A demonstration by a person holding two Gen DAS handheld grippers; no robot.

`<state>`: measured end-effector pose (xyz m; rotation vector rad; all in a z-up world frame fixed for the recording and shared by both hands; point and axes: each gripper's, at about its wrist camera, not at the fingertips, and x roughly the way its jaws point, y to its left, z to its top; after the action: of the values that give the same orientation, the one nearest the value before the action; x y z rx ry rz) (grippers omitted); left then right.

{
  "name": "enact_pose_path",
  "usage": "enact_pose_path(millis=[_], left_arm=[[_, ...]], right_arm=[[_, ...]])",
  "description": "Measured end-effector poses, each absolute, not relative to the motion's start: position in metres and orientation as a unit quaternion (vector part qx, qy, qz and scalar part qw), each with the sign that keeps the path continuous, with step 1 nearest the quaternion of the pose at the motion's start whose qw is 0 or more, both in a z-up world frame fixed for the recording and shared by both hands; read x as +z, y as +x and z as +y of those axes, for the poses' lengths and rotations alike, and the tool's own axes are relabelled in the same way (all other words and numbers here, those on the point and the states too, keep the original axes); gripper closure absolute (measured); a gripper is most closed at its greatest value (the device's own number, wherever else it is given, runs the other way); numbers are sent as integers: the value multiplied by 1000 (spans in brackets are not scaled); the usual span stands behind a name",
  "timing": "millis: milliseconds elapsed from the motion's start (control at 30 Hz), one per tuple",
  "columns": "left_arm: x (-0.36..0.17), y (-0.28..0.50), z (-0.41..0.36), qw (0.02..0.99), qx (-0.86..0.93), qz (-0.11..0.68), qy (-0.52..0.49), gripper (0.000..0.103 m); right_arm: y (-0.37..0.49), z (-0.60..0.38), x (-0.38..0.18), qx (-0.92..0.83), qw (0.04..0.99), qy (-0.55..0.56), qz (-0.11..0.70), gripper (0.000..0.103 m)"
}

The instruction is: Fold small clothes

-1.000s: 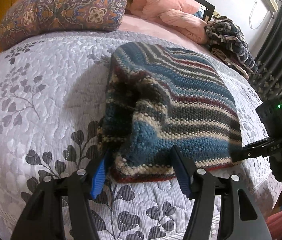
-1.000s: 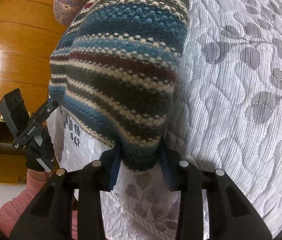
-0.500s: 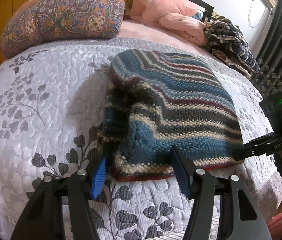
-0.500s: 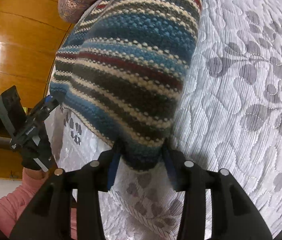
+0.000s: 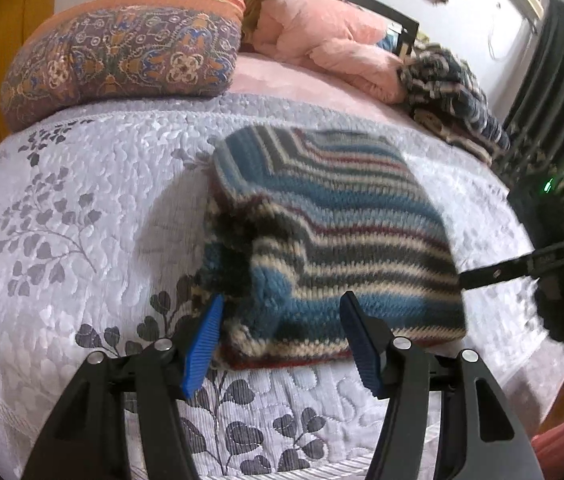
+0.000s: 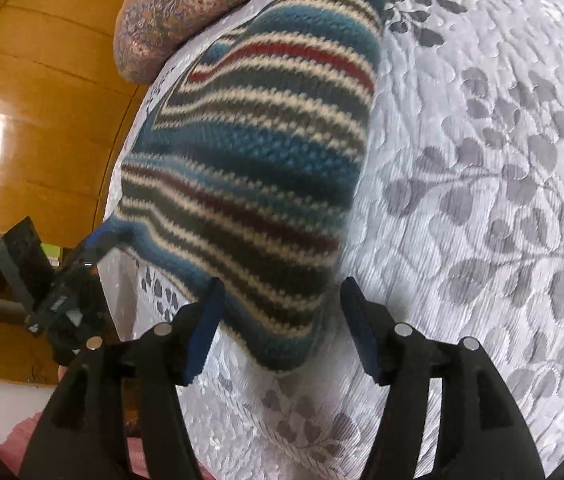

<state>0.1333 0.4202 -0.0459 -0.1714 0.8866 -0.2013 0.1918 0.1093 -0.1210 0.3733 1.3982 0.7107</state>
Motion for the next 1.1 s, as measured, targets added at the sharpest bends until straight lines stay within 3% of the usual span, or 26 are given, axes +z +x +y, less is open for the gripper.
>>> enact_pose_path(millis=[300, 633, 667, 767, 800, 867, 1000, 1100], left_arm=[[-23, 194, 451, 873, -100, 449, -161, 37], [-59, 272, 448, 840, -93, 505, -174, 37], [-64, 279, 450, 833, -97, 513, -184, 39], [-79, 295, 457, 813, -111, 524, -228, 61], [-79, 297, 459, 817, -111, 515, -235, 73], [-71, 291, 460, 833, -116, 487, -236, 84], [-75, 283, 453, 847, -95, 492, -178, 87], [-89, 285, 462, 836, -92, 505, -192, 87]], right_arm=[[209, 105, -115, 319, 705, 174, 609, 36], [227, 104, -113, 313, 717, 176, 597, 34], [228, 104, -115, 312, 716, 176, 599, 34], [227, 104, -116, 312, 717, 172, 599, 34], [226, 104, -117, 312, 718, 170, 599, 34], [224, 106, -117, 314, 718, 167, 599, 34], [223, 109, -119, 311, 717, 168, 602, 34], [220, 111, -118, 311, 717, 164, 601, 34]])
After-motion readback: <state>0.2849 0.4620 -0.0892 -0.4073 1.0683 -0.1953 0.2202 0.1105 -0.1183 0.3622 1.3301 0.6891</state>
